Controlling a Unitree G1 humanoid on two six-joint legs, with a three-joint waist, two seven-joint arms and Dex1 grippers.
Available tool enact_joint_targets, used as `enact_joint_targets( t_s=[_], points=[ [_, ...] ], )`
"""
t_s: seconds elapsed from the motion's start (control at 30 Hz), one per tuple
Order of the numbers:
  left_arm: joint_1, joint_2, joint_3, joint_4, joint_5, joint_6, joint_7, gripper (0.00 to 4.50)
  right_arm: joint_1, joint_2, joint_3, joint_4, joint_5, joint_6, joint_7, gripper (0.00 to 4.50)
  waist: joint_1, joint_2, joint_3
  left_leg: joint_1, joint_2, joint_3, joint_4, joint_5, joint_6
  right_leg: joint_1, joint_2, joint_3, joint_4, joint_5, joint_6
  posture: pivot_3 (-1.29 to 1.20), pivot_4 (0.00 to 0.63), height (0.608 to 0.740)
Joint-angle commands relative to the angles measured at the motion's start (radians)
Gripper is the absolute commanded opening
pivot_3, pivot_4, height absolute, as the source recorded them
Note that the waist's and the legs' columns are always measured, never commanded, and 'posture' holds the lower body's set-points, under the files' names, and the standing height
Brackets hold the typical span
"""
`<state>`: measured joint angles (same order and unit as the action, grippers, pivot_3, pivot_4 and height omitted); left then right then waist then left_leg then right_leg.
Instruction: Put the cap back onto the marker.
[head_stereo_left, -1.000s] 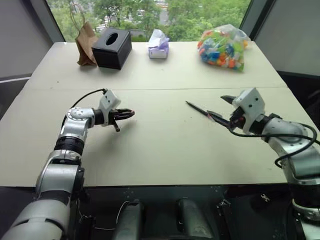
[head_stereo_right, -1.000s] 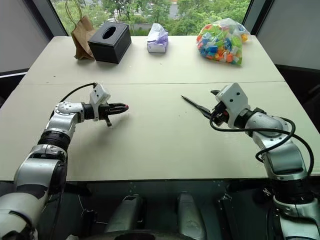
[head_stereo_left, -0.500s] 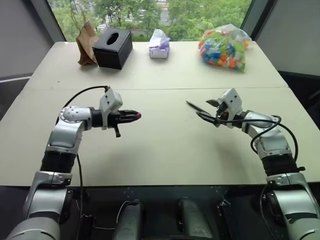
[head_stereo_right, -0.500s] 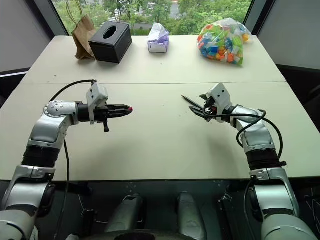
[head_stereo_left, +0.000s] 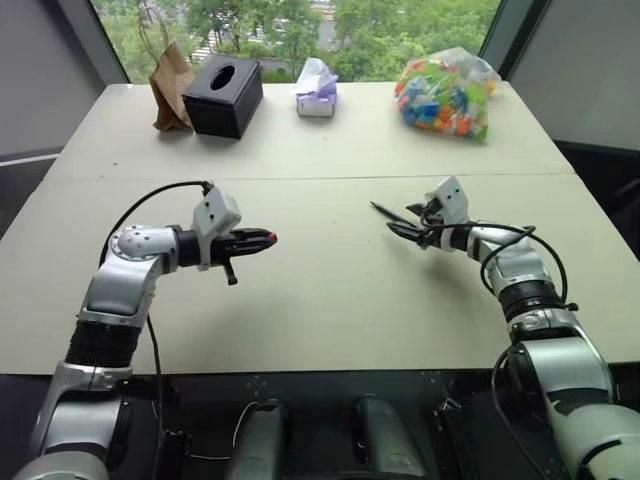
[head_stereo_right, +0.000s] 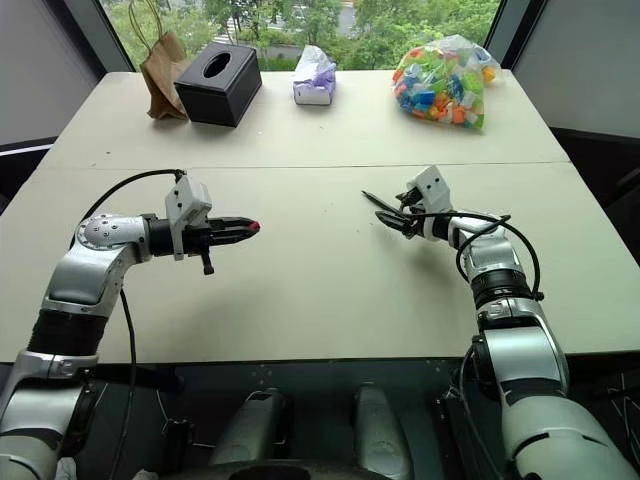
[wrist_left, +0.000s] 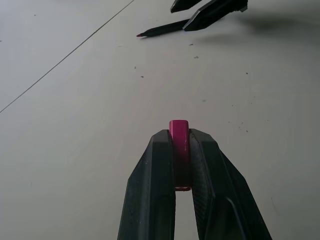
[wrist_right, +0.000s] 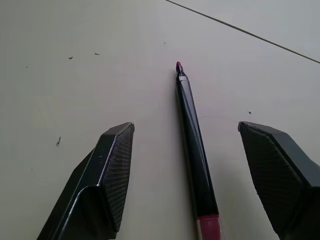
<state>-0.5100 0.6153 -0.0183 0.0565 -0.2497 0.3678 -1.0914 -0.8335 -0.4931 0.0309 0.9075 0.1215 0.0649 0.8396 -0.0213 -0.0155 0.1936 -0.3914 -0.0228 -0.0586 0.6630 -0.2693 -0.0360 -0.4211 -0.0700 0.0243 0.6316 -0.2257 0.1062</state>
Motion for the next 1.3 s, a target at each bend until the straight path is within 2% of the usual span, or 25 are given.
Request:
enact_joint_targets(
  t_s=[0.03, 0.43, 0.47, 0.57, 0.63, 0.67, 0.83, 0.93, 1.07, 1.3],
  points=[
    [0.001, 0.015, 0.023, -0.052, -0.022, 0.005, 0.02, 0.03, -0.058, 0.006, -0.011, 0.069, -0.019, -0.021, -0.002, 3.43, 0.001, 0.0, 0.0, 0.0, 0.0, 0.0, 0.0, 0.0, 0.0, 0.0, 0.0, 0.0, 0.0, 0.0, 0.0, 0.0, 0.15, 0.74],
    [0.009, 0.023, 0.012, -0.063, -0.026, -0.007, 0.05, 0.03, -0.099, 0.0, 0.003, 0.182, -0.086, -0.032, 0.032, 3.43, 0.0, 0.0, 0.0, 0.0, 0.0, 0.0, 0.0, 0.0, 0.0, 0.0, 0.0, 0.0, 0.0, 0.0, 0.0, 0.0, 0.15, 0.74],
    [0.008, 0.022, 0.01, -0.059, -0.025, -0.011, 0.051, 0.0, -0.097, 0.0, 0.004, 0.177, -0.086, -0.03, 0.042, 2.89, 0.0, 0.0, 0.0, 0.0, 0.0, 0.0, 0.0, 0.0, 0.0, 0.0, 0.0, 0.0, 0.0, 0.0, 0.0, 0.0, 0.15, 0.74],
    [0.005, 0.02, 0.006, -0.052, -0.024, -0.017, 0.053, 0.0, -0.088, 0.002, 0.007, 0.158, -0.087, -0.021, 0.069, 1.63, 0.0, 0.0, 0.0, 0.0, 0.0, 0.0, 0.0, 0.0, 0.0, 0.0, 0.0, 0.0, 0.0, 0.0, 0.0, 0.0, 0.15, 0.74],
    [0.002, 0.019, 0.002, -0.047, -0.023, -0.021, 0.05, 0.0, -0.081, 0.003, 0.007, 0.145, -0.088, -0.015, 0.081, 0.5, -0.001, 0.0, 0.0, 0.0, 0.0, 0.0, 0.0, 0.0, 0.0, 0.0, 0.0, 0.0, 0.0, 0.0, 0.0, 0.0, 0.15, 0.74],
    [-0.002, 0.016, 0.0, -0.04, -0.022, -0.028, 0.05, 0.0, -0.079, 0.003, 0.006, 0.139, -0.087, -0.011, 0.086, 0.08, -0.001, 0.0, 0.0, 0.0, 0.0, 0.0, 0.0, 0.0, 0.0, 0.0, 0.0, 0.0, 0.0, 0.0, 0.0, 0.0, 0.15, 0.74],
    [-0.024, -0.016, -0.009, -0.013, -0.027, -0.054, 0.054, 0.0, -0.06, 0.002, 0.005, 0.087, -0.086, 0.0, 0.092, 0.03, -0.001, 0.0, 0.0, 0.0, 0.0, 0.0, 0.0, 0.0, 0.0, 0.0, 0.0, 0.0, 0.0, 0.0, 0.0, 0.0, 0.15, 0.74],
    [-0.042, -0.036, -0.019, 0.013, -0.018, -0.107, 0.037, 0.0, -0.039, -0.015, 0.024, -0.013, -0.098, 0.003, 0.111, 0.03, 0.0, 0.0, 0.0, 0.0, 0.0, 0.0, 0.0, 0.0, 0.0, 0.0, 0.0, 0.0, 0.0, 0.0, 0.0, 0.0, 0.15, 0.74],
    [-0.094, -0.054, -0.06, 0.094, 0.011, -0.222, -0.015, 0.0, 0.042, -0.125, 0.119, -0.373, -0.151, -0.054, 0.252, 0.03, 0.005, 0.001, 0.001, -0.001, -0.001, 0.0, 0.0, 0.0, 0.0, -0.002, 0.0, 0.0, 0.0, 0.0, 0.0, 0.0, 0.15, 0.74],
    [-0.147, -0.066, -0.111, 0.185, 0.051, -0.383, -0.084, 0.0, 0.111, -0.201, 0.15, -0.761, -0.082, 0.121, 0.385, 0.03, 0.002, 0.001, 0.001, -0.001, 0.0, 0.0, 0.0, 0.0, 0.0, -0.002, 0.001, 0.0, 0.0, 0.0, 0.0, 0.0, 0.15, 0.74]
  ],
)
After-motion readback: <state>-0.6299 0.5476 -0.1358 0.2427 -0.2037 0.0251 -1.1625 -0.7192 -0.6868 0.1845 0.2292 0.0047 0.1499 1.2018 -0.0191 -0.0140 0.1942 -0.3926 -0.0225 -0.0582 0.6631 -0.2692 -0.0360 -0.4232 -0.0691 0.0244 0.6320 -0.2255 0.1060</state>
